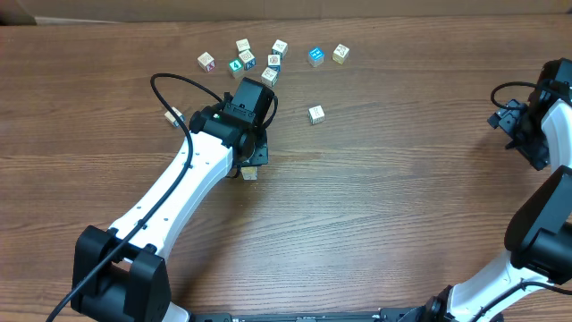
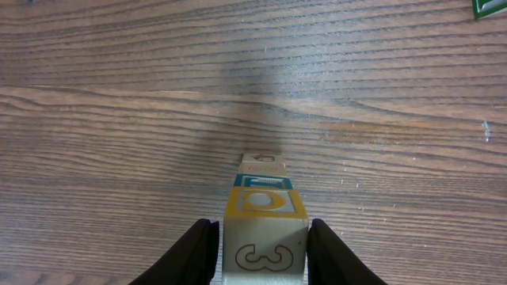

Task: Form a tower
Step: 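Open the left gripper to release the '3' block on the stack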

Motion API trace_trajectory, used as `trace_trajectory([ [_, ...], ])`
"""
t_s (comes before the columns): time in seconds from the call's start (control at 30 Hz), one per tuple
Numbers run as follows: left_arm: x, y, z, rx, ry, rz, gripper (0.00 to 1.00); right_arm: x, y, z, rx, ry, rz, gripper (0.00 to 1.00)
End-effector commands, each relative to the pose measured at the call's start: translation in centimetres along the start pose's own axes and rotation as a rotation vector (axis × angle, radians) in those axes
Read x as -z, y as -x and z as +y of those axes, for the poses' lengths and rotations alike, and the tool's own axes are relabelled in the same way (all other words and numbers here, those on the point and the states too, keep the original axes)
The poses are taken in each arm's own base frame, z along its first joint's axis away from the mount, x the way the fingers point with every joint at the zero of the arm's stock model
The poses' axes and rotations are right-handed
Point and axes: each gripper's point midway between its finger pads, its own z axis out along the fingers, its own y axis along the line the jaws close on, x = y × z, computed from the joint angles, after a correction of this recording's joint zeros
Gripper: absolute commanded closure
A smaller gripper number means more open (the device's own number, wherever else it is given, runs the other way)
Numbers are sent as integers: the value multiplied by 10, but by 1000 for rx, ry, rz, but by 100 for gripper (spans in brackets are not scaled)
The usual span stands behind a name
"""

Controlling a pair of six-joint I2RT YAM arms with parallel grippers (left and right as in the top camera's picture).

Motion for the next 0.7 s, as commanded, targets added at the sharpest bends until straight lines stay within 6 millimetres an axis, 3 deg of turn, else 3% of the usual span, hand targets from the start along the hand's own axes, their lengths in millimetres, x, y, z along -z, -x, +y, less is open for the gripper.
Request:
trace_trajectory([
  [0.0, -5, -3, 2, -16, 13, 12, 68, 14, 12, 0, -10, 16, -46, 0],
  [0.17, -5, -4, 2, -20, 16, 17, 75, 14, 12, 0, -10, 16, -46, 0],
  [0.5, -5, -5, 3, -20, 18, 22, 78, 14, 12, 0, -10, 16, -46, 0],
  [0.67, -5, -6, 3, -21, 19, 25, 75, 14, 12, 0, -10, 16, -46, 0],
])
